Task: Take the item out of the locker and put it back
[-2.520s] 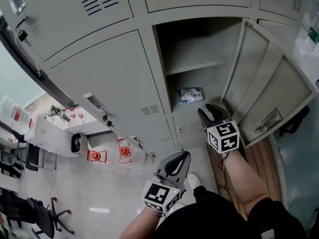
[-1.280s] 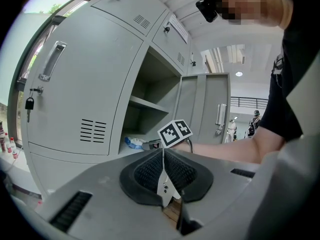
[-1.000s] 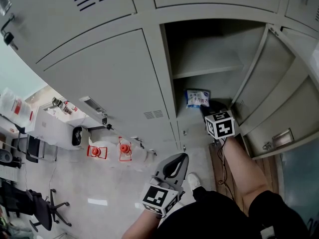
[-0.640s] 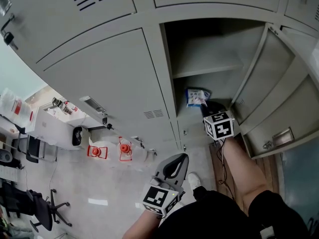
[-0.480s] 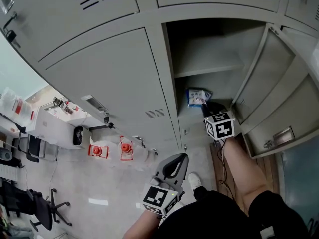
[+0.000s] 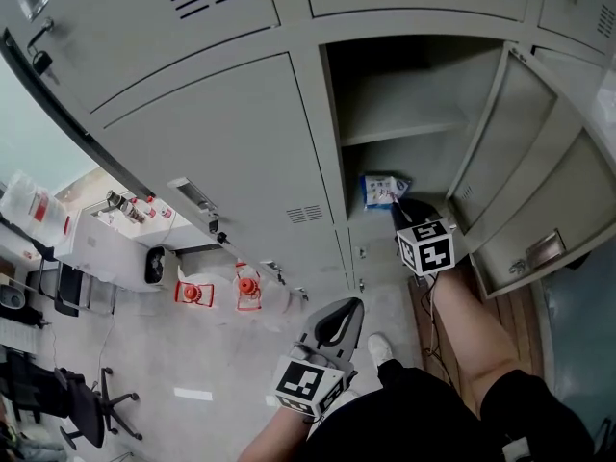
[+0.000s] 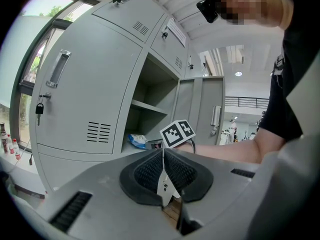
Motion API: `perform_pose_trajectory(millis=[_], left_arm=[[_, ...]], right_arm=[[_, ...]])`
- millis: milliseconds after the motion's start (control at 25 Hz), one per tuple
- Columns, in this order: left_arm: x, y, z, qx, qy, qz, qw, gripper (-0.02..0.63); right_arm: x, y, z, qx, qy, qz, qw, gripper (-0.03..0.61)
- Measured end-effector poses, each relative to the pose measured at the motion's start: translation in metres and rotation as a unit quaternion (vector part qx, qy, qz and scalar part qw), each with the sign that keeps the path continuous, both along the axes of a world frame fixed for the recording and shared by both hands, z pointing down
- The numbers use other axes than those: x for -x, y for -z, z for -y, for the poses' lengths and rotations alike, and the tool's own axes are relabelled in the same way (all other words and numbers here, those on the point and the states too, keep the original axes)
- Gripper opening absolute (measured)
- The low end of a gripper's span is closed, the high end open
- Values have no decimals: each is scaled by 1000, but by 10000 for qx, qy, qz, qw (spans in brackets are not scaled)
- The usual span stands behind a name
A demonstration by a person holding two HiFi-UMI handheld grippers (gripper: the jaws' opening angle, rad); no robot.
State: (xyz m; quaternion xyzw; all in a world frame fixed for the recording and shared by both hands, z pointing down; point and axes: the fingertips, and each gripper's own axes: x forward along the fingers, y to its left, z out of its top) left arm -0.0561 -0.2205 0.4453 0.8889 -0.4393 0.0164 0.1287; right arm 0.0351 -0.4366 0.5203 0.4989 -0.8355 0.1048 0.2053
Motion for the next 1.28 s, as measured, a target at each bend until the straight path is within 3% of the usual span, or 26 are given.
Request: perform_pose_trajectory(millis=[480, 1280], left_arm=[[11, 11, -34, -155, -132, -9, 9998, 23], [31, 27, -137, -341, -468, 47, 9983, 21]], right_arm=[[9, 41, -49, -354, -2, 125, 9993, 97], [33, 84, -202, -736, 44, 253, 9970, 97]])
